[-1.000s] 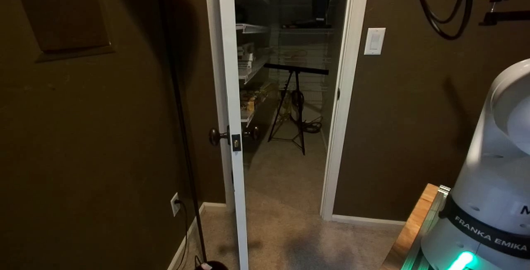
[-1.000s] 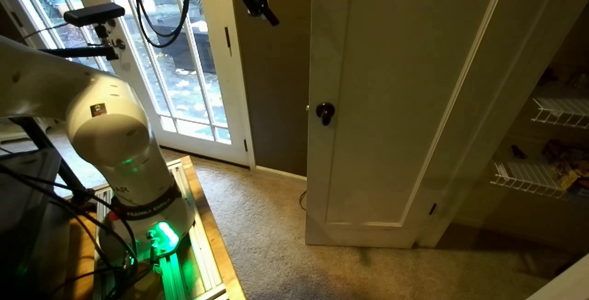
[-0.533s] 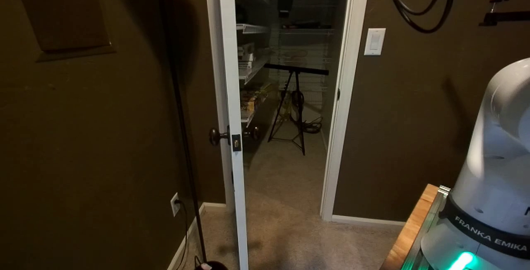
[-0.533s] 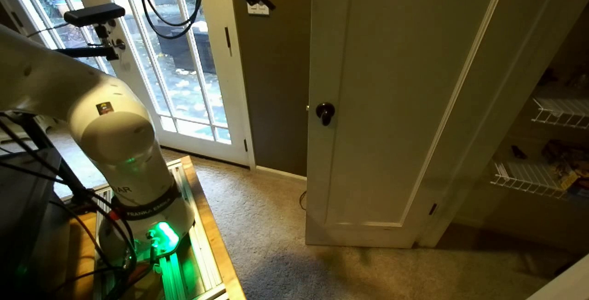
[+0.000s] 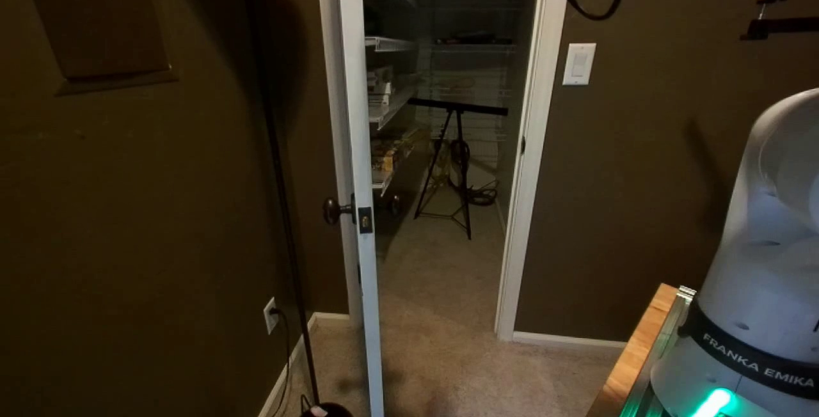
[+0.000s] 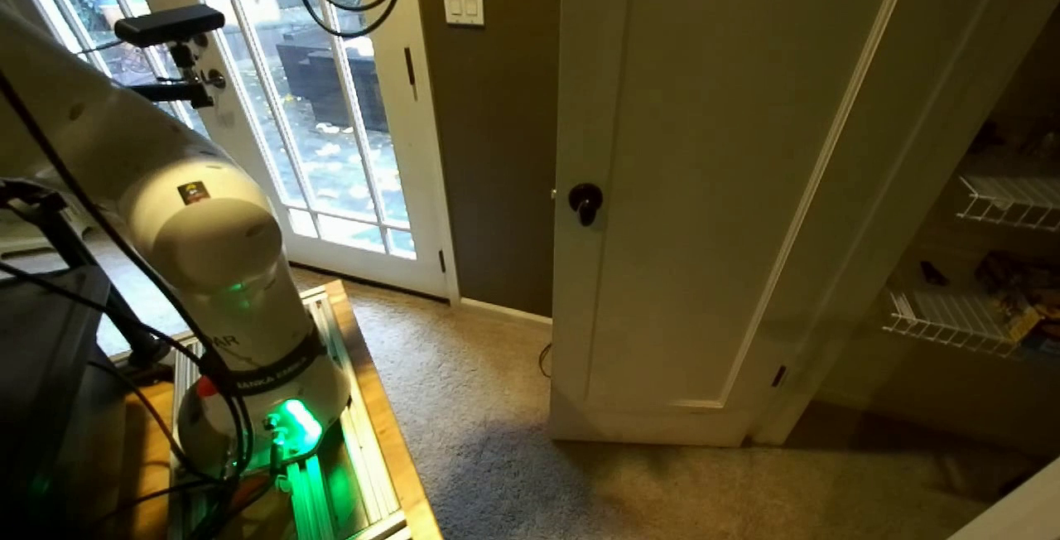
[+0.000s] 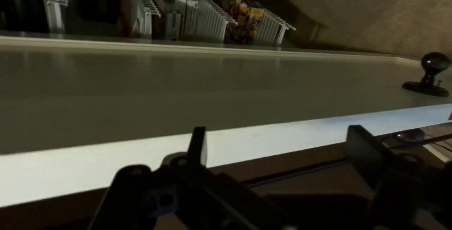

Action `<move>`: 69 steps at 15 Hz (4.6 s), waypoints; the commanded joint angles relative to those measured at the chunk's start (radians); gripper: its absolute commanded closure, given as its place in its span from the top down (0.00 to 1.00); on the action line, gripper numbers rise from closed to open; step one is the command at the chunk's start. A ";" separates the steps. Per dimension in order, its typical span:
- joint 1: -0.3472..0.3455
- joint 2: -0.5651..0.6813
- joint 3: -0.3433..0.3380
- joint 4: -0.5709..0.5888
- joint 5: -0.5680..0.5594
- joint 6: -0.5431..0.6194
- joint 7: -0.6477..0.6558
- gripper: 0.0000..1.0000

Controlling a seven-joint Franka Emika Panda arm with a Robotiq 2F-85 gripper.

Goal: Close the door

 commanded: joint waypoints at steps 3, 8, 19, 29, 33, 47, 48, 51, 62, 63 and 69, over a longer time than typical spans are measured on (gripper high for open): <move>0.030 0.170 -0.015 0.141 -0.119 0.033 -0.052 1.00; 0.025 0.237 -0.017 0.191 -0.163 -0.010 -0.007 1.00; 0.018 0.203 -0.077 0.146 -0.088 -0.207 0.171 1.00; 0.007 0.051 -0.167 -0.008 -0.114 -0.281 0.310 1.00; -0.015 -0.038 -0.226 -0.112 -0.202 -0.228 0.341 1.00; -0.066 -0.061 -0.309 -0.209 -0.374 -0.204 0.349 1.00; -0.081 -0.041 -0.314 -0.204 -0.410 -0.194 0.382 1.00; -0.123 0.011 -0.348 -0.198 -0.523 -0.184 0.457 1.00; -0.217 0.313 -0.398 -0.086 -0.665 -0.403 0.733 0.32; -0.219 0.327 -0.404 -0.077 -0.682 -0.410 0.746 0.24; -0.255 0.396 -0.454 -0.050 -0.840 -0.389 0.797 0.00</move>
